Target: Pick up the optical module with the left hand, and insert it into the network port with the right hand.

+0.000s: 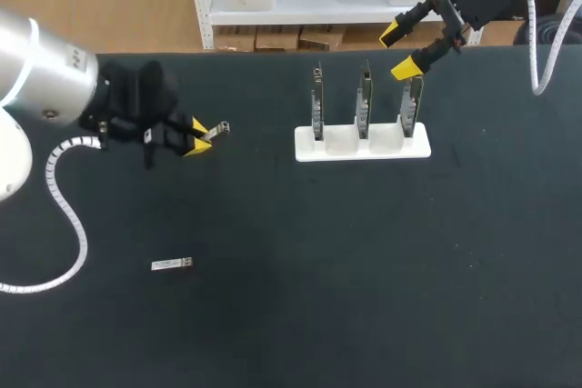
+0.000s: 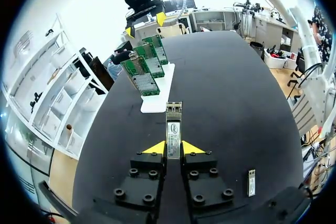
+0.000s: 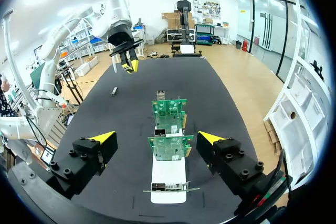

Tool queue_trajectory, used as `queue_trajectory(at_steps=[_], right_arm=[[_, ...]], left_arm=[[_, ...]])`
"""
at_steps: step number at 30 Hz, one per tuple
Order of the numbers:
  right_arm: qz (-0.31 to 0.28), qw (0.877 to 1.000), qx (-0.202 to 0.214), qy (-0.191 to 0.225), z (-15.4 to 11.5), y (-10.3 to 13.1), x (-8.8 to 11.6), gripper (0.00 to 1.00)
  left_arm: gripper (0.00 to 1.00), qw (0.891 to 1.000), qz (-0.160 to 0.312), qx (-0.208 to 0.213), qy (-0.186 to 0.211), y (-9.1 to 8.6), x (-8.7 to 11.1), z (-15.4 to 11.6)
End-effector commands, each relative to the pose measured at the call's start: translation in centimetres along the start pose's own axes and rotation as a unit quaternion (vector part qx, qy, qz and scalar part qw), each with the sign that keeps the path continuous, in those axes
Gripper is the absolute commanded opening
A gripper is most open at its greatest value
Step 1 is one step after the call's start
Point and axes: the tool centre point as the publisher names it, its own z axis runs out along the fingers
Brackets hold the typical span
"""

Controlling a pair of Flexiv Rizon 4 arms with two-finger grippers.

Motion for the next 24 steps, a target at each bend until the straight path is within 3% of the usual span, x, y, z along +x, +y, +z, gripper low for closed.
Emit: queue_trajectory(at_steps=[1, 4, 7, 12, 19, 24], right_arm=[[0.000, 1.000, 0.001, -0.001, 0.0, 0.1, 0.0, 1.00], [0.000, 1.000, 0.001, -0.001, 0.0, 0.1, 0.0, 1.00], [0.000, 1.000, 0.001, -0.001, 0.0, 0.1, 0.0, 1.00], [0.000, 1.000, 0.001, -0.001, 0.0, 0.1, 0.0, 1.00], [0.000, 1.000, 0.001, -0.001, 0.0, 0.1, 0.0, 1.00], [0.000, 1.000, 0.001, -0.001, 0.0, 0.1, 0.0, 1.00]], left_arm=[[0.00, 1.000, 0.002, 0.004, -0.012, -0.1, -0.2, 0.4], [0.00, 0.998, 0.005, -0.004, -0.062, 1.1, -2.8, 0.6], [0.00, 0.994, 0.024, -0.015, -0.109, 2.1, -6.7, 0.7], [0.00, 0.985, 0.070, -0.028, -0.153, 3.6, -11.8, 0.3], [0.00, 0.980, 0.073, -0.023, -0.182, 4.7, -15.9, 0.5], [0.00, 0.980, 0.033, 0.042, -0.193, 5.0, -17.8, 3.1]])
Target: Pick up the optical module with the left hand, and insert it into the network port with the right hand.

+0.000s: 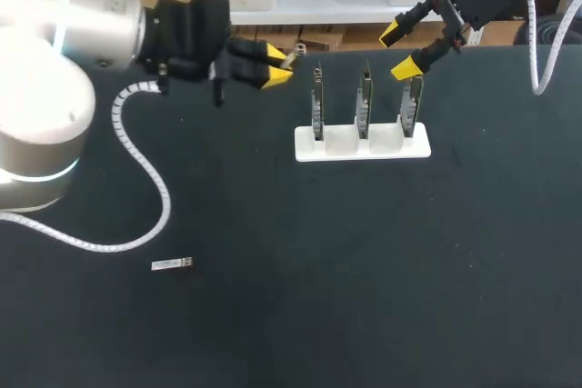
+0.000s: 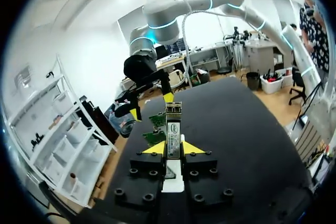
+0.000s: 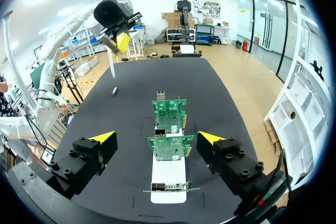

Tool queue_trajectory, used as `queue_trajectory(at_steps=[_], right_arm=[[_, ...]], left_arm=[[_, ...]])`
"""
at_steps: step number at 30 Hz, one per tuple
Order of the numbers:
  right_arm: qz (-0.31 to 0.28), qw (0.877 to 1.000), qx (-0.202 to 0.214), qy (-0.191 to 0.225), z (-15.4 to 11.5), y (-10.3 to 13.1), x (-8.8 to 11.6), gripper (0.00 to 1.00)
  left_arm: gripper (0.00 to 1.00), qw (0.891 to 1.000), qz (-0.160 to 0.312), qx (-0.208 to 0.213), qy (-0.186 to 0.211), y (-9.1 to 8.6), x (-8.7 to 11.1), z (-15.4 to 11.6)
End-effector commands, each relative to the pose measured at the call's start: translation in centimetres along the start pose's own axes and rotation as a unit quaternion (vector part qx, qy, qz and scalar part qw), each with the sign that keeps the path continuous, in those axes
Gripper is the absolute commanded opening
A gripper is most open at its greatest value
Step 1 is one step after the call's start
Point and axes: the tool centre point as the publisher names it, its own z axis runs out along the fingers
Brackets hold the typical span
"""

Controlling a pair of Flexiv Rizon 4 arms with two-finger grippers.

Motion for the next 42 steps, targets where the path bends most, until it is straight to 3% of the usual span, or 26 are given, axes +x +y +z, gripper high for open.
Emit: queue_trajectory(at_steps=[1, 8, 11, 24, 27, 42], right_arm=[[0.000, 1.000, 0.001, -0.001, 0.0, 0.1, 0.0, 1.00], [0.000, 1.000, 0.001, -0.001, 0.0, 0.1, 0.0, 1.00], [0.000, 1.000, 0.001, -0.001, 0.0, 0.1, 0.0, 1.00], [0.000, 1.000, 0.001, -0.001, 0.0, 0.1, 0.0, 1.00], [0.000, 1.000, 0.001, -0.001, 0.0, 0.1, 0.0, 1.00], [0.000, 1.000, 0.001, -0.001, 0.0, 0.1, 0.0, 1.00]], left_arm=[[0.00, 0.999, -0.024, 0.040, 0.000, 1.9, -0.1, 3.3], [0.00, 0.997, -0.047, 0.061, -0.011, 3.0, -0.4, 5.2], [0.00, 0.998, -0.028, 0.054, -0.011, 2.9, -0.6, 4.9], [0.00, 0.998, -0.028, 0.054, -0.011, 2.9, -0.6, 4.9], [0.00, 0.998, -0.049, 0.040, -0.024, 2.6, 0.0, 4.5], [0.00, 0.994, -0.064, 0.033, -0.083, 3.9, -3.2, 8.1]])
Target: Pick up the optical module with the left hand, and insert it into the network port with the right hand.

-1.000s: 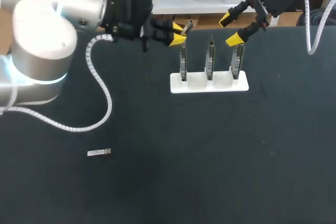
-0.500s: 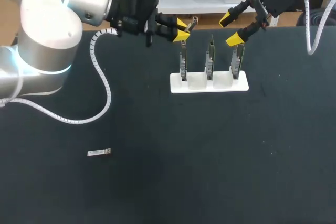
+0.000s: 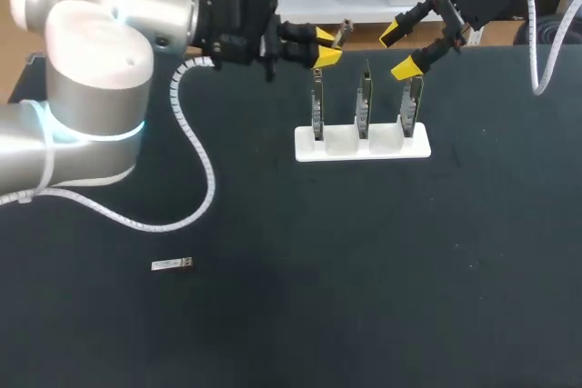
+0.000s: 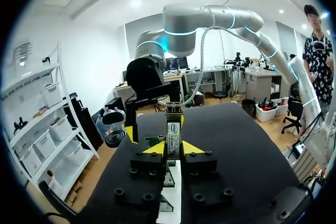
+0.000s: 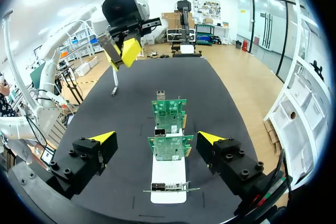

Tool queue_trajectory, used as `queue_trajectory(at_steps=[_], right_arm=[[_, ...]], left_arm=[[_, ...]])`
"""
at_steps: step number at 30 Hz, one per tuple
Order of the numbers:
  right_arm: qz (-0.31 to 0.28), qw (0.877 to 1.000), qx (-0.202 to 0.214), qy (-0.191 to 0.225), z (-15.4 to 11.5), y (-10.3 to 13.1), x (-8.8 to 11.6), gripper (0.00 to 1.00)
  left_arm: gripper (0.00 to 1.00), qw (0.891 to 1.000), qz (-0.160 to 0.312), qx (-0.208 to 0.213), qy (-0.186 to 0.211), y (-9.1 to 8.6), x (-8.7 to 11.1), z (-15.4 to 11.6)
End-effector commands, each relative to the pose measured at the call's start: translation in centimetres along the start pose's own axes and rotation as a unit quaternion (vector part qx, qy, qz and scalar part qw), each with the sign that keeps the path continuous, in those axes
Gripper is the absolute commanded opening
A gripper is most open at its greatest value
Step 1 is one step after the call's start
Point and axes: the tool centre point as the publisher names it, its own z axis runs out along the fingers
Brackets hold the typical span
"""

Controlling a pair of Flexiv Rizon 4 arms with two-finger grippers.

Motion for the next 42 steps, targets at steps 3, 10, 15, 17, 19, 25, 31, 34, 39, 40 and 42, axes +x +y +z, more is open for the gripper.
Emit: queue_trajectory(at_steps=[3, 10, 15, 17, 19, 25, 31, 34, 39, 40, 42], right_arm=[[0.000, 1.000, 0.001, -0.001, 0.0, 0.1, 0.0, 1.00], [0.000, 1.000, 0.001, -0.001, 0.0, 0.1, 0.0, 1.00], [0.000, 1.000, 0.001, -0.001, 0.0, 0.1, 0.0, 1.00], [0.000, 1.000, 0.001, -0.001, 0.0, 0.1, 0.0, 1.00], [0.000, 1.000, 0.001, -0.001, 0.0, 0.1, 0.0, 1.00], [0.000, 1.000, 0.001, -0.001, 0.0, 0.1, 0.0, 1.00], [0.000, 1.000, 0.001, -0.001, 0.0, 0.1, 0.0, 1.00], [0.000, 1.000, 0.001, -0.001, 0.0, 0.1, 0.0, 1.00], [0.000, 1.000, 0.001, -0.001, 0.0, 0.1, 0.0, 1.00], [0.000, 1.000, 0.001, -0.001, 0.0, 0.1, 0.0, 1.00], [0.000, 1.000, 0.001, -0.001, 0.0, 0.1, 0.0, 1.00]], left_arm=[[0.00, 1.000, -0.001, 0.005, -0.012, 1.7, -0.3, 2.7], [0.00, 1.000, -0.019, 0.018, -0.010, 2.0, 0.7, 4.0], [0.00, 0.999, -0.031, 0.017, -0.010, 2.5, 1.7, 4.4], [0.00, 0.999, -0.039, 0.019, -0.016, 2.8, 1.9, 4.5], [0.00, 0.998, -0.046, 0.024, -0.027, 2.9, 1.9, 4.6], [0.00, 0.996, -0.054, 0.039, -0.051, 2.8, 1.3, 5.3], [0.00, 0.996, -0.060, 0.048, -0.049, 2.4, 1.7, 5.8], [0.00, 0.996, -0.061, 0.050, -0.048, 2.3, 1.7, 5.9], [0.00, 0.995, -0.064, 0.051, -0.050, 2.4, 1.8, 6.2], [0.00, 0.995, -0.064, 0.052, -0.050, 2.4, 1.8, 6.3], [0.00, 0.995, -0.066, 0.052, -0.051, 2.5, 1.8, 6.5]])
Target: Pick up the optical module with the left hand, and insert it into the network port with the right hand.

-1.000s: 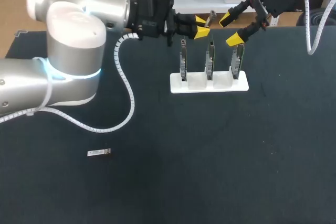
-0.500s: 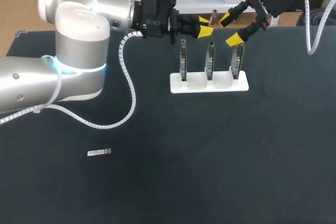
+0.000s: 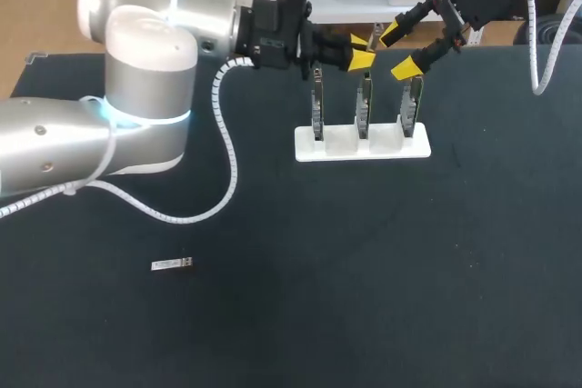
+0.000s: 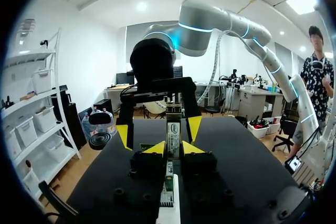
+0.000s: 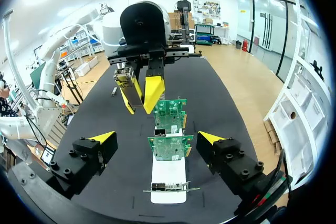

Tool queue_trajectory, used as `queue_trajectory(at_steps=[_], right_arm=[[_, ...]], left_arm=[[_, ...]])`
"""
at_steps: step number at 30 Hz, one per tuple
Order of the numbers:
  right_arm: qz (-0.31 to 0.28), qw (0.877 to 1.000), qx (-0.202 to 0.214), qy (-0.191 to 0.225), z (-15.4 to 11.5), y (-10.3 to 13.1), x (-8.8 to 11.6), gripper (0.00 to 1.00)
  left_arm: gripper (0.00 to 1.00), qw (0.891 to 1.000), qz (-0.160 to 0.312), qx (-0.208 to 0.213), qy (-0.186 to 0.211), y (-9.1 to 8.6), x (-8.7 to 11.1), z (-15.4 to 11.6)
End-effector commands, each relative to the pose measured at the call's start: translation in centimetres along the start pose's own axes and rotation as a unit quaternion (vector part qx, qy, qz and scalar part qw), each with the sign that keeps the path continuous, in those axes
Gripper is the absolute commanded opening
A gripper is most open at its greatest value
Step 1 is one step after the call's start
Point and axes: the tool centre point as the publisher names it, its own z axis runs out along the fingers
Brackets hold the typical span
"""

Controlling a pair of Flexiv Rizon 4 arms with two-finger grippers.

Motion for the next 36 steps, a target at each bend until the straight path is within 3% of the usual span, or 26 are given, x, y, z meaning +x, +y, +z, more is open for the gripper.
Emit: queue_trajectory(at_steps=[1, 36], right_arm=[[0.000, 1.000, 0.001, -0.001, 0.0, 0.1, 0.0, 1.00], [0.000, 1.000, 0.001, -0.001, 0.0, 0.1, 0.0, 1.00]], left_arm=[[0.00, 1.000, -0.002, 0.004, -0.002, 0.4, 0.1, 0.6], [0.00, 1.000, -0.028, -0.009, 0.007, 2.1, 1.0, 0.9]])
